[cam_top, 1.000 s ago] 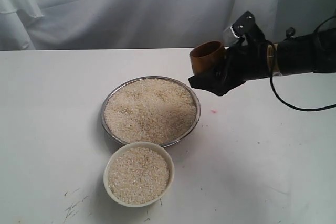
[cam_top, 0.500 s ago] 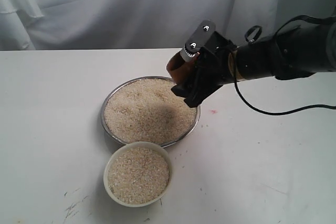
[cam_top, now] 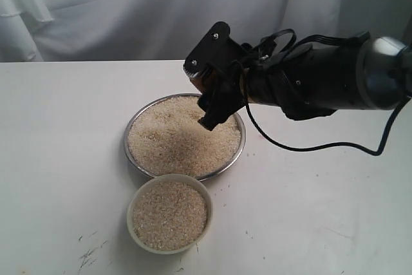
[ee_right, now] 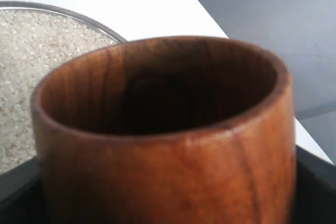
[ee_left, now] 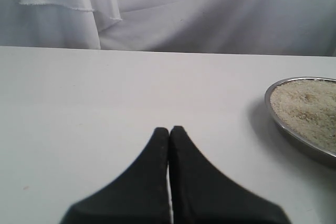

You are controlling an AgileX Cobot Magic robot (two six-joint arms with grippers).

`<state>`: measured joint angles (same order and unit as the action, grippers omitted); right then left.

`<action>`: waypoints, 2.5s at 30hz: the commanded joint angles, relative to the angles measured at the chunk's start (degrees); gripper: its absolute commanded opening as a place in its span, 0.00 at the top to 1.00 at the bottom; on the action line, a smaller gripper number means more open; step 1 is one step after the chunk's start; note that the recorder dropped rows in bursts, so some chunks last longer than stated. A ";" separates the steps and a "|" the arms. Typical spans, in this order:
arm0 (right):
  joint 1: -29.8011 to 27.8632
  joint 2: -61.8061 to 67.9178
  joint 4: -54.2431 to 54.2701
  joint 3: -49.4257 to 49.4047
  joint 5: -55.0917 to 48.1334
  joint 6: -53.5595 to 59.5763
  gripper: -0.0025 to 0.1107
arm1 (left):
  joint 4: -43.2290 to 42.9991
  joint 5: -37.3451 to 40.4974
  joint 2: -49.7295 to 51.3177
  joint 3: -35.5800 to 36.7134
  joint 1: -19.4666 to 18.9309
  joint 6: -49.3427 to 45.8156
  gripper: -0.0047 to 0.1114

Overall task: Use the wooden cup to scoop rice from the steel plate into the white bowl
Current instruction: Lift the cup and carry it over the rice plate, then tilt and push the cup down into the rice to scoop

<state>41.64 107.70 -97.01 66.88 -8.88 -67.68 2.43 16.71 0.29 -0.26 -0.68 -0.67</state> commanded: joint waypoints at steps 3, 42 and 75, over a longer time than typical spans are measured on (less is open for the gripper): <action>0.69 -1.70 0.64 0.35 0.47 -4.75 0.98 | 0.04 -0.36 -0.29 0.26 0.09 0.18 0.96; -1.14 -2.06 86.82 3.39 -0.39 117.87 0.98 | 0.04 -0.36 -0.29 0.26 0.09 0.18 0.96; 2.43 12.42 50.14 17.44 -23.24 118.05 0.98 | 0.04 -0.36 -0.29 0.26 0.09 0.18 0.96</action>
<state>42.72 120.36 -46.70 83.76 -31.99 50.56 2.43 16.71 0.29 -0.26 -0.68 -0.67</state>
